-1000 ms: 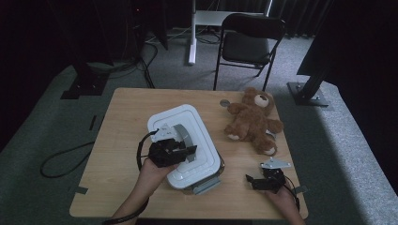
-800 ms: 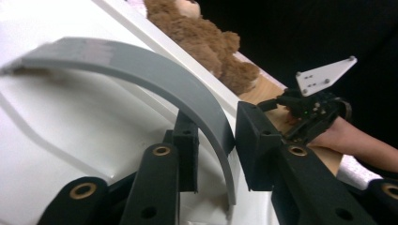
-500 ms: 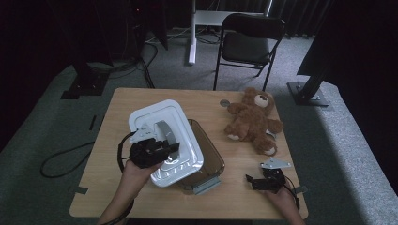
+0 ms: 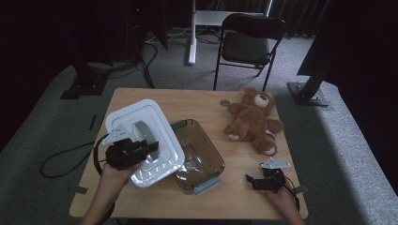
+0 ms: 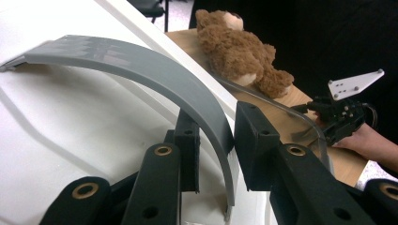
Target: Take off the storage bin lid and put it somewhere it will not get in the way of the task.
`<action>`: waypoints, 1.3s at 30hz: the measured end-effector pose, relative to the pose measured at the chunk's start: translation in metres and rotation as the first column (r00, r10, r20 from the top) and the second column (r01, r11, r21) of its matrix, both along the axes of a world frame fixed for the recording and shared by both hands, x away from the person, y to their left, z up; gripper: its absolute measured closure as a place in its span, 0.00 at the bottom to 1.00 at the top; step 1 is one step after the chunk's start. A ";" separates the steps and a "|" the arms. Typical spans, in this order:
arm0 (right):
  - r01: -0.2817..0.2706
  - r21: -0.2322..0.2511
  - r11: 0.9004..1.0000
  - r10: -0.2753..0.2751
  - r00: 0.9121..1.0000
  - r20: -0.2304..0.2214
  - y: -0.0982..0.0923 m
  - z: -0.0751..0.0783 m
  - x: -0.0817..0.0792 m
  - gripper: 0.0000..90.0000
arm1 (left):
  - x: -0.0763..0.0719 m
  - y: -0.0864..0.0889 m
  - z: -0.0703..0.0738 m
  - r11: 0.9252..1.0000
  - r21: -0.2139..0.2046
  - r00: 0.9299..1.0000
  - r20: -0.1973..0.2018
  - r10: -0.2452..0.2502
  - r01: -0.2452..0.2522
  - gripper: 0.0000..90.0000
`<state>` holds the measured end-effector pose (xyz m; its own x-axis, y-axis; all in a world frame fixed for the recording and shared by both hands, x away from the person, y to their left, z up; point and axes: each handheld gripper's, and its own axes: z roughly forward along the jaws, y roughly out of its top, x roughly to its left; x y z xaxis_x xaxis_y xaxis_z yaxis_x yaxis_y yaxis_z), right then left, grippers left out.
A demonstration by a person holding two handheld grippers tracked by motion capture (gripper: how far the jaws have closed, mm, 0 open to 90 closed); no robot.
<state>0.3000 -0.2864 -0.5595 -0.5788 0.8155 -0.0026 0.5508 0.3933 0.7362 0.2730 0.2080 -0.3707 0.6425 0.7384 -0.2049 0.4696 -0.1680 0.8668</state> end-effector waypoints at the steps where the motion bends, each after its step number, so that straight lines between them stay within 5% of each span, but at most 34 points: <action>1: 0.000 0.000 1.000 0.000 1.000 0.000 0.000 0.000 0.000 0.15 | 0.000 0.003 0.001 1.000 0.001 1.000 0.003 0.002 -0.002 0.81; 10: 0.000 0.000 1.000 0.000 1.000 0.000 0.000 0.000 0.000 0.15 | -0.003 0.028 0.001 1.000 -0.001 1.000 0.012 0.011 -0.011 0.81; 20: 0.002 0.000 1.000 -0.002 1.000 0.001 0.000 0.000 0.000 0.15 | -0.005 0.055 -0.017 0.998 0.001 0.998 -0.027 0.055 -0.055 0.81; 26: 0.005 0.001 1.000 -0.005 1.000 0.000 0.000 0.000 0.000 0.15 | -0.001 0.072 -0.038 0.997 -0.009 0.994 -0.069 0.081 -0.082 0.81; 39: 0.007 0.001 1.000 -0.007 1.000 0.000 0.000 0.000 0.000 0.15 | 0.028 0.090 -0.096 0.993 -0.042 0.970 -0.221 0.100 -0.111 0.81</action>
<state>0.3001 -0.2865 -0.5595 -0.5730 0.8196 -0.0020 0.5534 0.3887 0.7366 0.3010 0.2981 -0.4667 0.4970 0.7838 -0.3723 0.6608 -0.0638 0.7478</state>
